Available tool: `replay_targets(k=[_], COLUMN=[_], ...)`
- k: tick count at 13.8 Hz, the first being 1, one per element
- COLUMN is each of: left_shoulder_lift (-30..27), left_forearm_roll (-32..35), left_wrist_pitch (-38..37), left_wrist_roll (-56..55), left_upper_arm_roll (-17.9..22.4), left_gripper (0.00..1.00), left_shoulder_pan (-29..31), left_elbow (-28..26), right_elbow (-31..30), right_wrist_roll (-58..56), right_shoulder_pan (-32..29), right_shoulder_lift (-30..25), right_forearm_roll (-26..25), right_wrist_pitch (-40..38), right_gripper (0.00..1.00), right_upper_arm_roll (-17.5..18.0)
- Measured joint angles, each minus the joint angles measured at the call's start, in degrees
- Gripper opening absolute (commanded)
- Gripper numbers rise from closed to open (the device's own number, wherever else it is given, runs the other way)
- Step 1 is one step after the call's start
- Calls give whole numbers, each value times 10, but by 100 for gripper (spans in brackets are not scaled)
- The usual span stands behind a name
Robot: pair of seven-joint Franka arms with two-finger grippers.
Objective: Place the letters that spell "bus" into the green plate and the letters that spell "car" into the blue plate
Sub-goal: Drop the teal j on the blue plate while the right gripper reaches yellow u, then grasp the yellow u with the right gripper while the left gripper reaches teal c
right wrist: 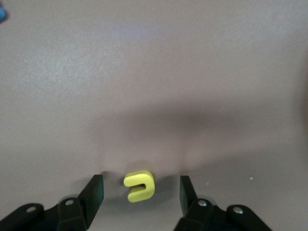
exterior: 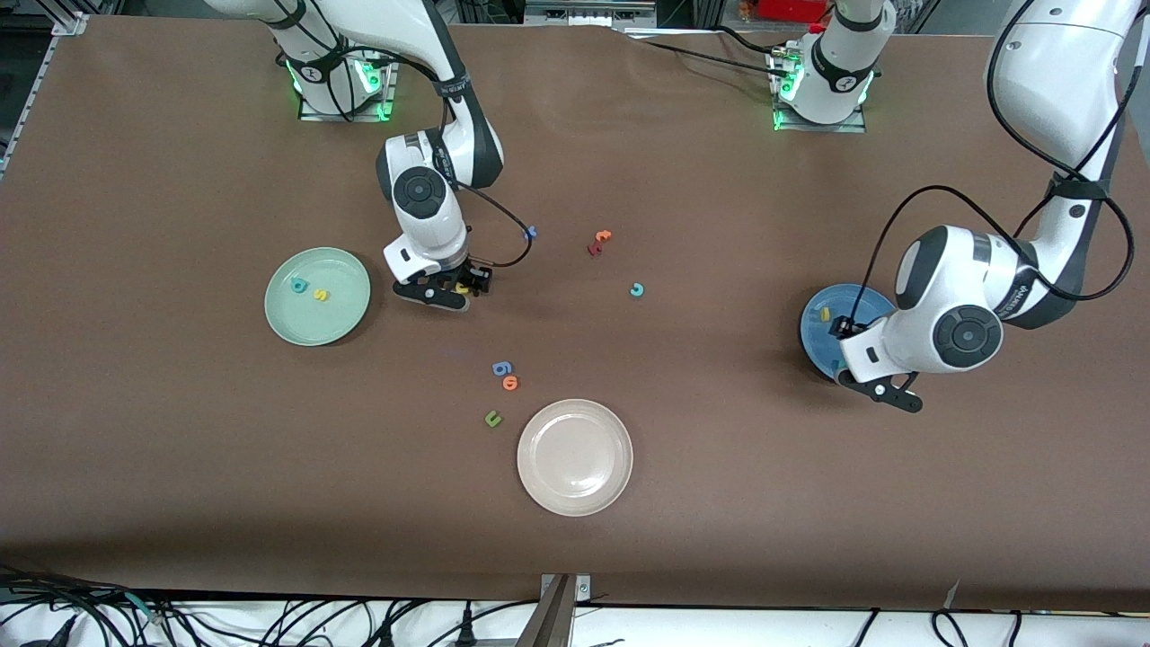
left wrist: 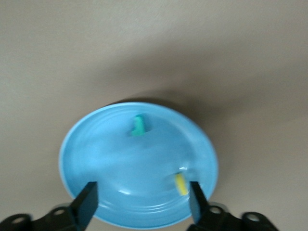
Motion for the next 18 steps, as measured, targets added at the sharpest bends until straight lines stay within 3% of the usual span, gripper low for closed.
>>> replay_targets(k=[2,4,9,11,15,18], left_shoulder_lift=[0,0,3,8,15,21], left_forearm_roll=[-40,-90,-105,-105,-105,-59], left_wrist_pitch=[15,40,98,115,216,233], left_wrist_roll=[-103,-187,-391,-440,-537,-634], left_upper_arm_roll=[-17,-21,-24,-24,-23,-22], left_gripper=[100,100,100,100,99,98], left_shoulder_pan=[-26,-66,-168,-198,-235,-252], left_elbow=[0,2,-4,-8,-56,-72], right_elbow=[0,0,5,5,5,11], right_wrist_roll=[0,-1,-1,-1,-1,-9], right_shoulder_pan=[0,0,0,0,0,0], right_shoulder_lift=[2,5,9,9,7,-22], right_forearm_roll=[1,1,4,5,6,6], right_wrist_pitch=[0,5,15,15,9,-71], right_gripper=[69,60,17,15,15,15], right_upper_arm_roll=[2,2,3,3,0,-41])
